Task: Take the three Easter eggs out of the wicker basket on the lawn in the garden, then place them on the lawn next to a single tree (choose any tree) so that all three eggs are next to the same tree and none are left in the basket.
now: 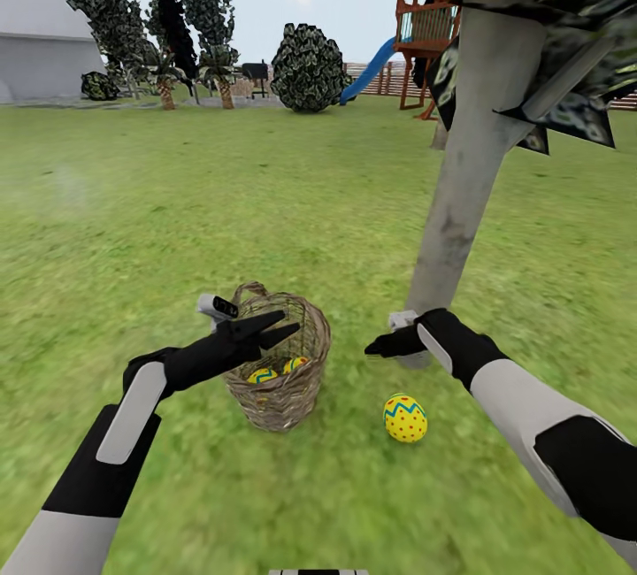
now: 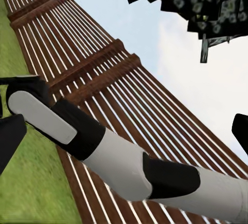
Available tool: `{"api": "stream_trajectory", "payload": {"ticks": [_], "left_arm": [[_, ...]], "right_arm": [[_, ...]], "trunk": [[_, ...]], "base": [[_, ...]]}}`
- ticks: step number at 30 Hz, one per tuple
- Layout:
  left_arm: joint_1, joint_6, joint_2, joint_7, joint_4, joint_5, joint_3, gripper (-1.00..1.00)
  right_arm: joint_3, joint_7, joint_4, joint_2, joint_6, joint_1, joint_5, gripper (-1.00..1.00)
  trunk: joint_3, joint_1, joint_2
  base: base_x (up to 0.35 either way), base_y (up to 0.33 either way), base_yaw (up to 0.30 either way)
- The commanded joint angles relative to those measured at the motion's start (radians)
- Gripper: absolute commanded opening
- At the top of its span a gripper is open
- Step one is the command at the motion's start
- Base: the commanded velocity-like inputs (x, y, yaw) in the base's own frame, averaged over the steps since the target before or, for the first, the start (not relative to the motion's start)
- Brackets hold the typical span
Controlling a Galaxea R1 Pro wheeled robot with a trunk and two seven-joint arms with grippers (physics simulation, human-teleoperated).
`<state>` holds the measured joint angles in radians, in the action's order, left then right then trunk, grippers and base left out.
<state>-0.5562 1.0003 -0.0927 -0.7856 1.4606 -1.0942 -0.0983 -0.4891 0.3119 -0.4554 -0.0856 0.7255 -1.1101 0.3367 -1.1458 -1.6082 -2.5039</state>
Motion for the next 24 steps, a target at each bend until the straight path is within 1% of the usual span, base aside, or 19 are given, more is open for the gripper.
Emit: {"api": "stream_trajectory", "payload": {"ticks": [1, 4, 9, 13, 21, 24], "left_arm": [[-0.001, 0.004, -0.006, -0.008, -0.006, -0.002, -0.001, 1.00], [-0.001, 0.004, -0.017, -0.024, -0.022, -0.004, 0.001, 1.00], [-0.001, 0.004, -0.019, -0.032, -0.026, -0.005, 0.002, 1.00], [0.000, 0.004, -0.019, -0.032, -0.024, -0.007, 0.001, 1.00], [-0.001, 0.004, -0.021, -0.034, -0.025, -0.007, 0.000, 1.00], [-0.001, 0.004, -0.021, -0.034, -0.025, -0.007, 0.000, 1.00]], "right_arm": [[-0.011, -0.004, 0.005, 0.001, -0.003, -0.007, -0.005, 1.00], [-0.020, -0.018, 0.022, 0.003, 0.008, -0.016, 0.026, 1.00], [-0.020, -0.022, 0.050, 0.003, -0.018, -0.017, -0.003, 1.00], [-0.020, -0.022, 0.059, 0.003, -0.018, -0.017, -0.005, 1.00], [-0.020, -0.020, 0.058, 0.003, -0.018, -0.017, -0.004, 1.00], [-0.021, -0.009, 0.052, 0.005, -0.017, -0.017, -0.003, 1.00]], "trunk": [[-0.001, 0.000, 0.000], [-0.001, 0.000, 0.000], [-0.001, 0.000, 0.000], [-0.001, 0.000, 0.000], [-0.001, 0.000, 0.000], [-0.001, 0.000, 0.000]], "base": [[0.000, 0.000, 0.000], [-0.037, 0.000, 0.000], [-0.263, 0.000, 0.000], [-0.244, 0.000, 0.000], [-0.023, 0.000, 0.000], [0.000, 0.000, 0.000]]}}
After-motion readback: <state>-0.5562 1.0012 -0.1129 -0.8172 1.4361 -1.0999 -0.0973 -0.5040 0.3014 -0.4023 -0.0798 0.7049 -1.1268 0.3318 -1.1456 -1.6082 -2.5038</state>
